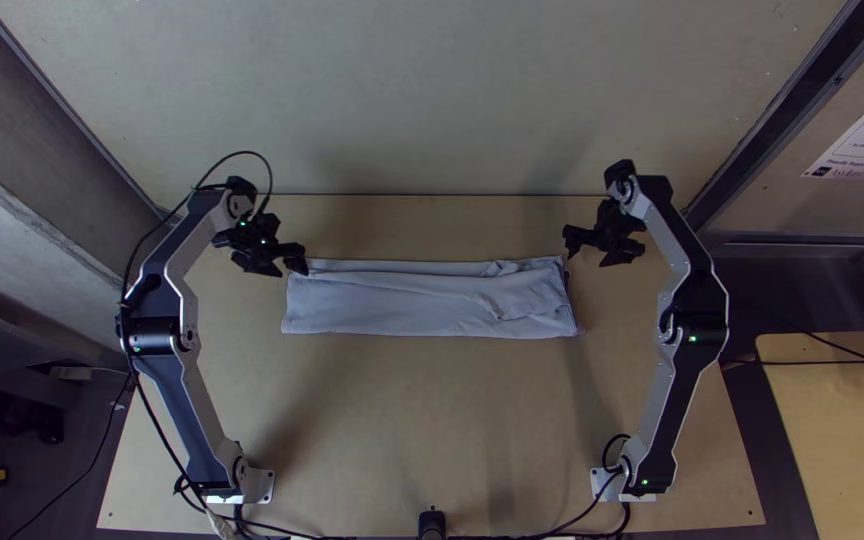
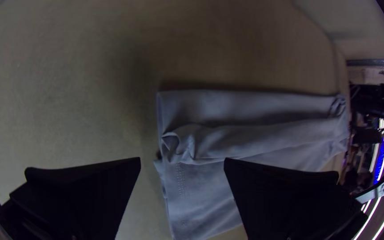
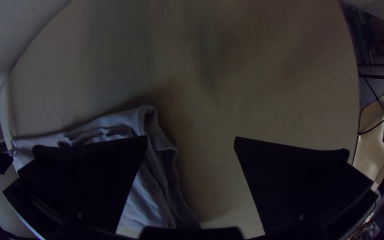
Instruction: Fold the t-shirt
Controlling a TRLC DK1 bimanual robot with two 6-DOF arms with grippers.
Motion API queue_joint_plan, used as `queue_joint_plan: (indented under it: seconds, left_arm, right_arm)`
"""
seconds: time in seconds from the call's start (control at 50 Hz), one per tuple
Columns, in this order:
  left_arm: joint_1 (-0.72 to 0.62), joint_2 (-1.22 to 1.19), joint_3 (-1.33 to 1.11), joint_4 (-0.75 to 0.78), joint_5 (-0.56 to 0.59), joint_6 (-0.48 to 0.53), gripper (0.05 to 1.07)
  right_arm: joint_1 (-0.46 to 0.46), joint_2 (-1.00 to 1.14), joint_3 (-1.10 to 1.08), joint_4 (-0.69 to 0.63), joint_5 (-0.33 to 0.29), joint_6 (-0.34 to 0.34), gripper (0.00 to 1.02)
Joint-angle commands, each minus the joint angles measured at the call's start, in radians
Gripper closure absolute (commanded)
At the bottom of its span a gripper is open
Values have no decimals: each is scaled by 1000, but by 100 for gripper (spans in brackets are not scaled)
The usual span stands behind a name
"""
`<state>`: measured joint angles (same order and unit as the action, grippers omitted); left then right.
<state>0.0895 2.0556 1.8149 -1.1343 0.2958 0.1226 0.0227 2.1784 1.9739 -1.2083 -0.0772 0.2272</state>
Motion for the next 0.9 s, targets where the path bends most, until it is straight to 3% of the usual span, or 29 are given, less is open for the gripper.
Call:
queue_joint_plan:
  seconds: [0.0,0.16,0.44,0.88]
  left_arm:
    - [59,-68,-34,-2,83,-14,10]
    - [128,-110,-127,31,181,-12,10]
    - [217,-134,-313,126,358,9,10]
    - [250,-106,-462,249,445,40,10]
  right_arm:
    - [-7,-115,20,-2,5,-3,3]
    - [-12,-186,22,-11,-1,-9,3]
    - [-7,-285,23,-13,-76,-3,3]
    - [19,-305,39,-14,-79,6,3]
